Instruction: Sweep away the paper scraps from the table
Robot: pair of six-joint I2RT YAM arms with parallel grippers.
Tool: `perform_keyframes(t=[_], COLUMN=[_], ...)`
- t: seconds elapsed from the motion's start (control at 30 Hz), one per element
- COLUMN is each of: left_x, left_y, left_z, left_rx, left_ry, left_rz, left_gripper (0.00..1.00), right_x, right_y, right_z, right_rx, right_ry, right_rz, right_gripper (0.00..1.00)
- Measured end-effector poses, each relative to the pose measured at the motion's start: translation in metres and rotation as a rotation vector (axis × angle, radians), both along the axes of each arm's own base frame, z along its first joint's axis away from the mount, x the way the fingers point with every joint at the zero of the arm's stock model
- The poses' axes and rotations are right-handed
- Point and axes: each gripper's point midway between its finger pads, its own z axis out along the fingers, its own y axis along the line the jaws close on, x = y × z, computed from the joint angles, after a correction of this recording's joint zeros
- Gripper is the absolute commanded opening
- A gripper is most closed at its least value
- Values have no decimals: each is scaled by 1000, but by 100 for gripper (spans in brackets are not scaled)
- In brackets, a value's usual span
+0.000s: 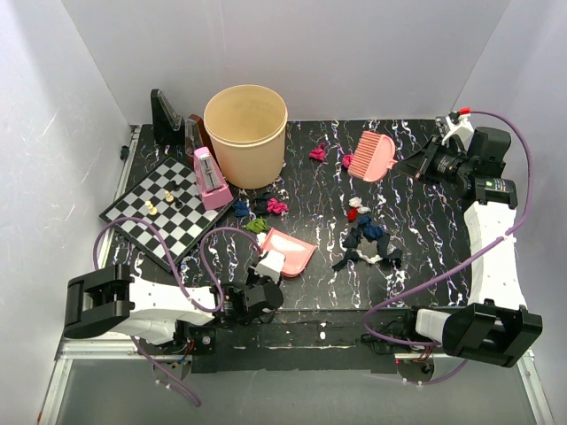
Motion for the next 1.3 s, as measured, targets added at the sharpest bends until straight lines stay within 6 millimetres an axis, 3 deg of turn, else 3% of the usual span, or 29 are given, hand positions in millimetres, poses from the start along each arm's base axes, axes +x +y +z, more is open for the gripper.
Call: perform_keyframes(t=[0.13,0.23,0.43,0.6,0.8,0.93,1.1,1.2,1.3], left_x=[1,1,3,1,-4,-6,-1,4,7], left_y=[-1,-3,-10,-20,-30,-26,-15,-4,11], left_z=[1,0,2,14,51,90,134,141,141], left_rx=[-7,-4,6,15,-42,-117,-184,-172,-132], left_ry=[3,6,8,26,51,46,37,40,43], left_rz=[1,-4,-12,-26,-57,-50,-17,11,54], left_gripper=[35,29,1,0,0,0,0,0,0], right_x=[1,2,4,8,27,57,95,121,163], right_y=[0,0,-1,-6,-29,-45,-40,-27,-2], right_z=[-2,-4,-7,-12,-29,-22,-9,-16,-34], right_rx=[1,2,3,-9,-51,-53,80,172,207], right_ry=[6,12,22,39,144,195,186,207,261], right_rz=[1,1,1,-34,-192,-288,-325,-302,-257], right_gripper=[1,1,1,1,1,1,1,1,1])
